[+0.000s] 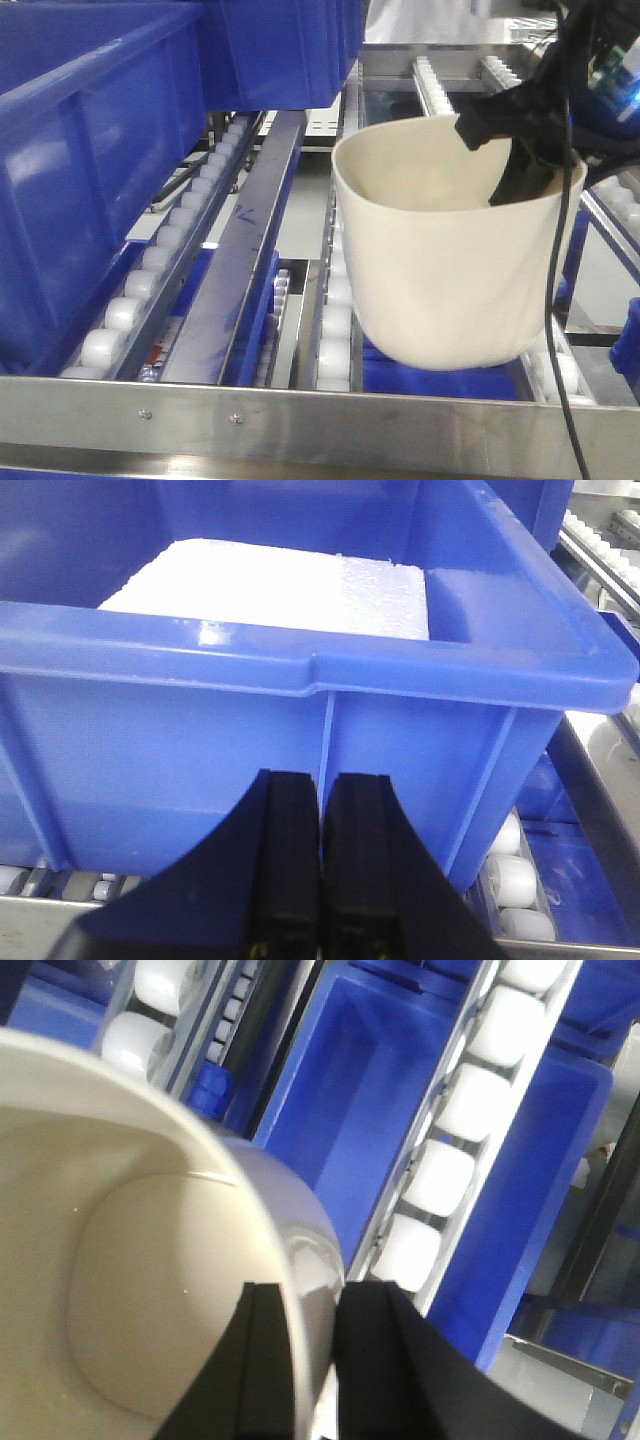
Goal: Move white bin to right shelf second layer
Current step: 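Lower the held white bin onto the roller shelf with the right gripper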
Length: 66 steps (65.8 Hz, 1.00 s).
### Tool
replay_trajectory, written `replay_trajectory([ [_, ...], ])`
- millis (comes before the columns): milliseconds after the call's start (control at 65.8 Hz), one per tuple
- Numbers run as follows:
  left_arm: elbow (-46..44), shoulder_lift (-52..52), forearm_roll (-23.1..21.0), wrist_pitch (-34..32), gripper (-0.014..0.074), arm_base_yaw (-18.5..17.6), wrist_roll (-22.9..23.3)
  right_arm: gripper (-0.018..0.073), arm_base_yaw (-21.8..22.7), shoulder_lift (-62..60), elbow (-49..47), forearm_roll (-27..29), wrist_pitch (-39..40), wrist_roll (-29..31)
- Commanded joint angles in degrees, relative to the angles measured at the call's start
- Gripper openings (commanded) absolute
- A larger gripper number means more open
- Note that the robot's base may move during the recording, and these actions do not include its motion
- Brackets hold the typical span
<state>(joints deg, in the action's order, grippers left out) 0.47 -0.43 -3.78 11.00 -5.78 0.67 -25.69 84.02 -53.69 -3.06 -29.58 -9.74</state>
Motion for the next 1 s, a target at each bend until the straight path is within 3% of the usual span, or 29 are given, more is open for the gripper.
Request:
replay_trajectory([
  [0, 1.56, -1.20, -0.16, -5.07, 0.0085, -0.15, 0.56, 0.0057, 0.07, -1.09, -2.36, -0.36, 3.83, 0.08],
  [988, 1.56, -1.20, -0.16, -5.07, 0.0085, -0.15, 0.56, 0.0086, 0.07, 1.77, -2.25, -0.36, 4.86, 0.08],
])
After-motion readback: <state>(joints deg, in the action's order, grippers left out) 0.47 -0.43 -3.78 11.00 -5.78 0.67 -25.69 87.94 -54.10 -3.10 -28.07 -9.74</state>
